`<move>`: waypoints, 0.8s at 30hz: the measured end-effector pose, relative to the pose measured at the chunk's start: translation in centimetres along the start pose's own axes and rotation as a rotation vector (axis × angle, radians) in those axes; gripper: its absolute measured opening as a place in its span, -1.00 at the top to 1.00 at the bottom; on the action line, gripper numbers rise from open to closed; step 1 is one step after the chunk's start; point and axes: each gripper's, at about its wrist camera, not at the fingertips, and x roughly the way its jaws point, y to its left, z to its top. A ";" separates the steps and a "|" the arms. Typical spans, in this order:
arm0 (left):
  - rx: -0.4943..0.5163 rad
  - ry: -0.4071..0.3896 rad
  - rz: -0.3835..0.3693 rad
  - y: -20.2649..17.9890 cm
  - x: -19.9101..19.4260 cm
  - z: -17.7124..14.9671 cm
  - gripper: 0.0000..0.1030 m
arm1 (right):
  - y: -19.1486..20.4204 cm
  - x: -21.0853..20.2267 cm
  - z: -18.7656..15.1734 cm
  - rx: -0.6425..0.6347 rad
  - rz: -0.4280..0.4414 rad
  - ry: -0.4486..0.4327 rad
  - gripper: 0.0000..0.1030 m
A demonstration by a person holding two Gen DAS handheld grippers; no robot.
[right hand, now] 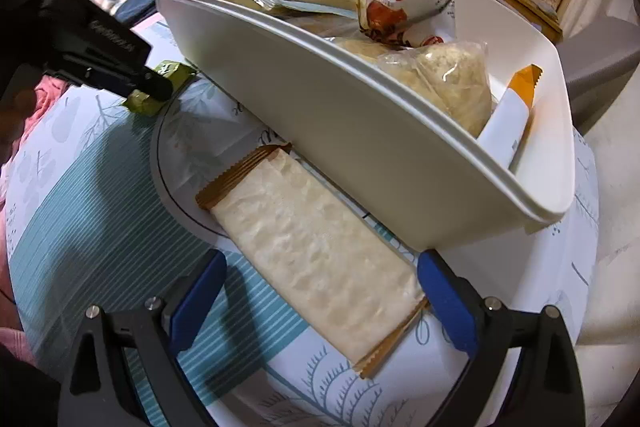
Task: Organize snacks
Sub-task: 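Grasp the green-yellow packet with the left gripper while the right grasps the wafer packet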
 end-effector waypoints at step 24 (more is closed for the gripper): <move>-0.014 0.045 -0.066 5.6 -2.5 -0.9 0.32 | 1.9 -0.8 1.1 0.331 0.081 0.159 -0.22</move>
